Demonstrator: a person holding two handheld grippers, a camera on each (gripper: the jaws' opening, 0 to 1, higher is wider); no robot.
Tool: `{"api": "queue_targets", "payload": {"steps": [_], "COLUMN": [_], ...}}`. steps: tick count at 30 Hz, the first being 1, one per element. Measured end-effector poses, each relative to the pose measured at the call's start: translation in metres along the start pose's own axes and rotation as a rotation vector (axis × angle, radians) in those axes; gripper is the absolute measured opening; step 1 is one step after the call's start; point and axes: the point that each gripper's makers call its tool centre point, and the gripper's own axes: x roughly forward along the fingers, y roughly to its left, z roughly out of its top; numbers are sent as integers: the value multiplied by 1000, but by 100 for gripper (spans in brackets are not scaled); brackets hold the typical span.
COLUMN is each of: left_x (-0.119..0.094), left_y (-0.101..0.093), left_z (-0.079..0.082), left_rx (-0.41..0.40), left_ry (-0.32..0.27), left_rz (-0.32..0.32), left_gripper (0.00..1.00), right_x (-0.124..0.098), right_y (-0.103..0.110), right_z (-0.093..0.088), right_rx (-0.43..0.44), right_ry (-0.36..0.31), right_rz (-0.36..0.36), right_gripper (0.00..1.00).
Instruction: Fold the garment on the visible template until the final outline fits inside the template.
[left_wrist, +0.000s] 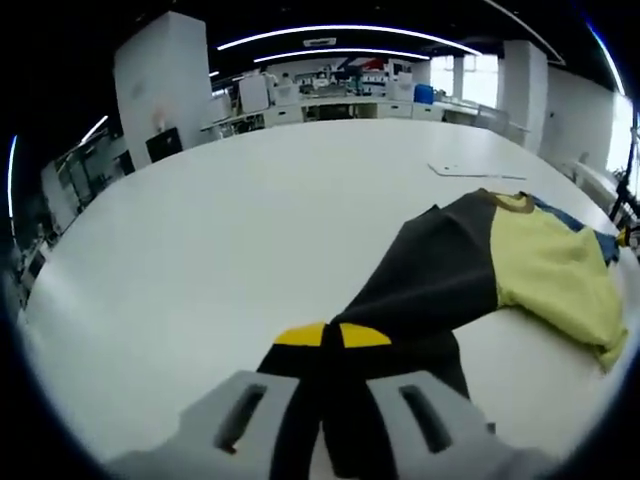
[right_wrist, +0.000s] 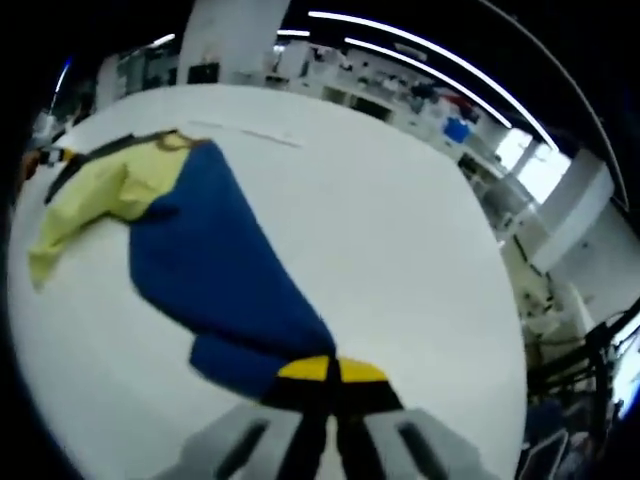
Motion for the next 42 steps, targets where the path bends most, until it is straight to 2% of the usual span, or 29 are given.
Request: {"api": "queue_targets", "payload": {"steps": [4,8,11,15,19,24,31,38,42], "left_x": [-7,-15,-22,-30,-45,-57,-77,-98,-107], "left_y": [-5,-20,-34,-53,-81,-102,-127,-148,-155], "left_z": [0,7,11,15,15,13,13,12,8], "left_rx": [32,38,57,86,129,139,144,167,203], "left_ry": [-3,-45,-69,-107,-113,-128,-149,-170,-171], "left_rz": [-14,-72,-116,-193,-256,-320,-395,-452,-468], "left_gripper": [5,18,29,42,57,71,87,98,99], "right_x": [-3,-7,-12,-23,-29,-38,-52,-74,-81], "right_y": [-1,8,26,48,71,103,146,201,232], "right_z": [6,24,38,46,53,63,74,86,92], "right_rx": [83,148,189,190,186,177,114,32,-9], "right_ry": [-48,-112,-168,-195,-205,-212,-226,-248,-256], "right_rz": [29,84,156,216,288,370,461,553,613], "right_gripper": [1,20,33,50,63,80,91,94,92]}}
